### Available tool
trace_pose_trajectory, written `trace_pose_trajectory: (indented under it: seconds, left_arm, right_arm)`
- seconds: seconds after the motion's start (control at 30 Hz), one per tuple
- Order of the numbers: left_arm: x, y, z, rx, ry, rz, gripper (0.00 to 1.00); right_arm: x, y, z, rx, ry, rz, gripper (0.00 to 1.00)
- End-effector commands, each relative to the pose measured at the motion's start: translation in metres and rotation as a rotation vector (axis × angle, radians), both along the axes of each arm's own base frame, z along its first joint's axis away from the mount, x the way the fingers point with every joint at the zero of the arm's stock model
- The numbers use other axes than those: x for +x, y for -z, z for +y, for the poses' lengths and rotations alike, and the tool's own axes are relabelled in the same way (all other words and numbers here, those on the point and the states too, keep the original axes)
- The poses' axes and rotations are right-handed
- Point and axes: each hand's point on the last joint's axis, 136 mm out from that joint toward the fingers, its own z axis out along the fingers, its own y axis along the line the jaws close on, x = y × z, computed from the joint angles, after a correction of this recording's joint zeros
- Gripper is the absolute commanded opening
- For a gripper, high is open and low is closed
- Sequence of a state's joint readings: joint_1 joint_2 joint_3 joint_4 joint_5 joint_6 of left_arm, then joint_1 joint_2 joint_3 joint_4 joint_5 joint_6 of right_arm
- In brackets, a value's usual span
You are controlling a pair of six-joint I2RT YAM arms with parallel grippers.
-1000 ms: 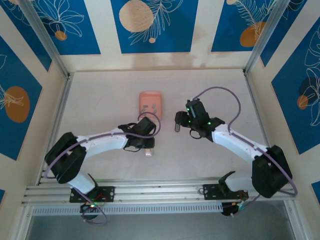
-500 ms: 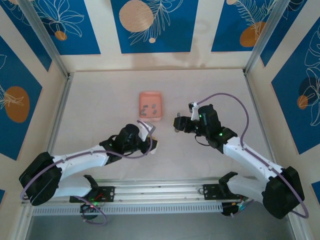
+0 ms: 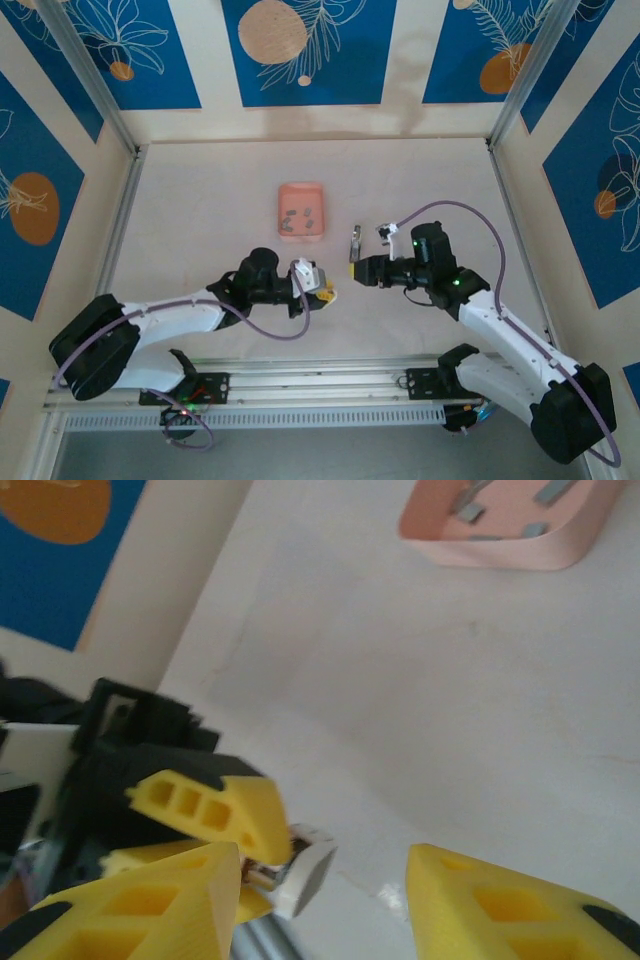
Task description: Load the staples into the stapler
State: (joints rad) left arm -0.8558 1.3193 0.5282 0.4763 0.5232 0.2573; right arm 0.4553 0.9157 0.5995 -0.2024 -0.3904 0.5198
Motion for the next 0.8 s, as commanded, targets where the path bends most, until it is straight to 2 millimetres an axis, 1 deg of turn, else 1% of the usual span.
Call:
trace_pose_trajectory:
  seconds: [0.0, 0.2, 0.37, 0.57, 0.77]
  left_arm:
    - [-0.017, -0.012, -0.010, -0.065, 0.160, -0.150, 0.13]
    - [-0.022, -0.017, -0.012, -0.091, 0.202, -0.183, 0.14]
    - [-0.026, -0.023, -0.011, -0.107, 0.219, -0.207, 0.14]
    - [-0.028, -0.028, -0.010, -0.119, 0.227, -0.235, 0.15]
    - [-0.031, -0.039, -0.010, -0.156, 0.240, -0.252, 0.17]
  right_arm:
    - [-0.033, -0.006, 0.008, 0.074, -0.161, 0.048, 0.47]
    - [-0.049, 0.011, 0.008, 0.071, -0.188, 0.150, 0.48]
    - [-0.056, 0.024, 0.008, 0.055, -0.189, 0.218, 0.48]
    - [-0.059, 0.026, 0.015, 0.073, -0.210, 0.245, 0.48]
    - [-0.059, 0.028, 0.023, 0.090, -0.220, 0.258, 0.48]
